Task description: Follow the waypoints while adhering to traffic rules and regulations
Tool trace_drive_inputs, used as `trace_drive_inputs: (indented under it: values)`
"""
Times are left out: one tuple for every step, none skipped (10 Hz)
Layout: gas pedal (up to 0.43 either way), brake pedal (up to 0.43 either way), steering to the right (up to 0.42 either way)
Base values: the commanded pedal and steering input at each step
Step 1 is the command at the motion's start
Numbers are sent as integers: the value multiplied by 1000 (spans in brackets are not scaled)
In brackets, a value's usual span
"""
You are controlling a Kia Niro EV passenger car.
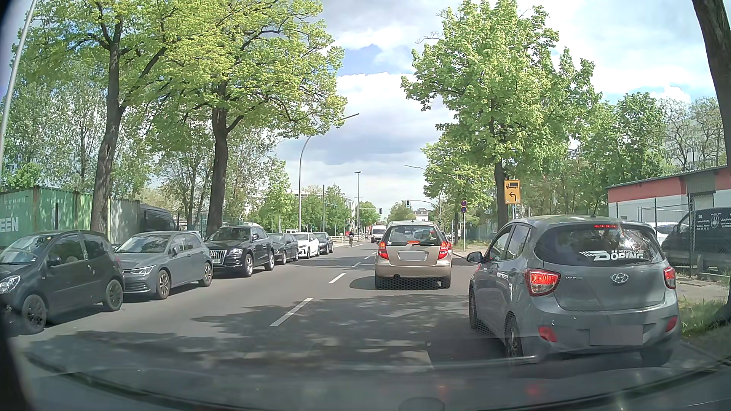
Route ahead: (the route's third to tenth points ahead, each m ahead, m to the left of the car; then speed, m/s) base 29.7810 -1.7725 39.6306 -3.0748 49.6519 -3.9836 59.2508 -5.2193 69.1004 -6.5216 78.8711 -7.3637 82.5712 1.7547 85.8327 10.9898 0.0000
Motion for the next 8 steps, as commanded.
trace_drive_inputs:
  values:
    - [0, 366, -9]
    - [0, 366, -9]
    - [0, 366, -9]
    - [0, 366, -9]
    - [0, 366, -9]
    - [0, 378, -9]
    - [0, 390, -9]
    - [0, 415, -9]
